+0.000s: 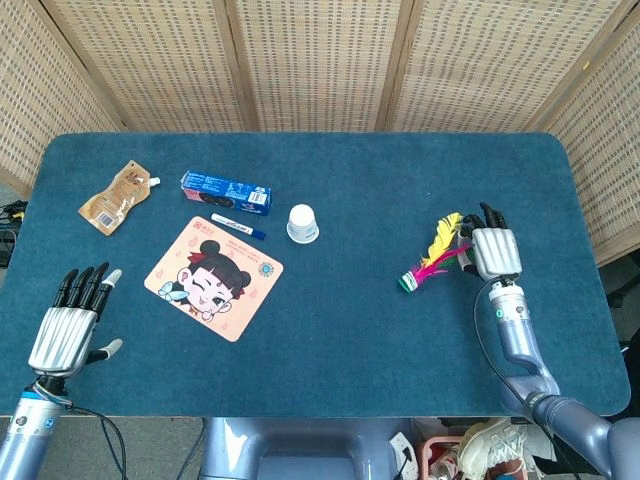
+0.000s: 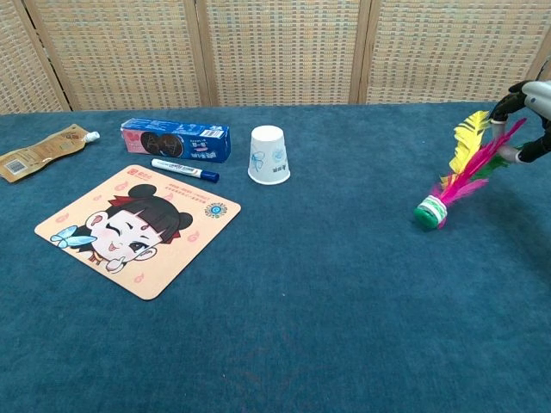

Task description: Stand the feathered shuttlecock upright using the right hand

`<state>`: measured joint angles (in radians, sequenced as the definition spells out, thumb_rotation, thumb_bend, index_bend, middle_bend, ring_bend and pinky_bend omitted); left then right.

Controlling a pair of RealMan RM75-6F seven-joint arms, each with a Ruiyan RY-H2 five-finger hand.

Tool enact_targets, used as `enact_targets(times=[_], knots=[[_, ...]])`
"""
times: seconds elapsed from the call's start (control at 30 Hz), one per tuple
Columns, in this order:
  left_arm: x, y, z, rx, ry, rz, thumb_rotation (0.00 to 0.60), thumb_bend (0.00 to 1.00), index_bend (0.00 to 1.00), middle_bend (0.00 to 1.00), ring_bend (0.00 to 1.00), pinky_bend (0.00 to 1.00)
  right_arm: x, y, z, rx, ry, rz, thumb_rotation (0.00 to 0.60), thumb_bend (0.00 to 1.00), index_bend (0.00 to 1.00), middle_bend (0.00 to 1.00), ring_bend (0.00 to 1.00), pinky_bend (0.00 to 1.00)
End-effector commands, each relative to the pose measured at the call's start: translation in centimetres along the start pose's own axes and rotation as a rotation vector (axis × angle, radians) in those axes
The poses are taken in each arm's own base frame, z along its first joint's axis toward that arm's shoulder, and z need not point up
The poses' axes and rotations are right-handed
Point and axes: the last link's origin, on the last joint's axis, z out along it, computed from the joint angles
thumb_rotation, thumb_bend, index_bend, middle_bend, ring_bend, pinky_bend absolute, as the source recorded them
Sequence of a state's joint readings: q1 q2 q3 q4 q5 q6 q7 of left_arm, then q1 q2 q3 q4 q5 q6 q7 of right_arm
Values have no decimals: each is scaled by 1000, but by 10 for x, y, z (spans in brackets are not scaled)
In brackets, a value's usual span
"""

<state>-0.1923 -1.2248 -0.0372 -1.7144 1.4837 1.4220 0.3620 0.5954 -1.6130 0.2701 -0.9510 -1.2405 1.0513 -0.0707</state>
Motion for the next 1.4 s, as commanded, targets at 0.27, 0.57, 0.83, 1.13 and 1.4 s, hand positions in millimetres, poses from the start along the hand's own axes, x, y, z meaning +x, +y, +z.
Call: enact_targets(times=[0.27, 0.57, 0.83, 1.13, 1.4], knots=[[6, 2, -4, -15, 22, -16, 600, 127, 0, 0, 0, 0, 58, -4, -23, 28, 126, -57, 600, 409, 657, 261, 5, 114], [12, 4, -9, -25, 39, -24, 600, 128, 0, 0, 0, 0, 59, -14, -37, 42, 98, -83, 600, 408, 657, 261, 5, 114], [14, 3, -10, -26, 45, -25, 600, 127, 0, 0, 0, 0, 47, -18, -38, 40, 66, -84, 600, 407, 657, 261, 5, 114], [15, 5, -11, -29, 52, -19, 600, 127, 0, 0, 0, 0, 44, -14, -39, 36, 58, -86, 600, 407, 657, 261, 5, 114], [15, 5, -11, -29, 53, -20, 600, 127, 0, 0, 0, 0, 34, -14, -41, 34, 28, -82, 600, 407, 657, 261, 5, 114]])
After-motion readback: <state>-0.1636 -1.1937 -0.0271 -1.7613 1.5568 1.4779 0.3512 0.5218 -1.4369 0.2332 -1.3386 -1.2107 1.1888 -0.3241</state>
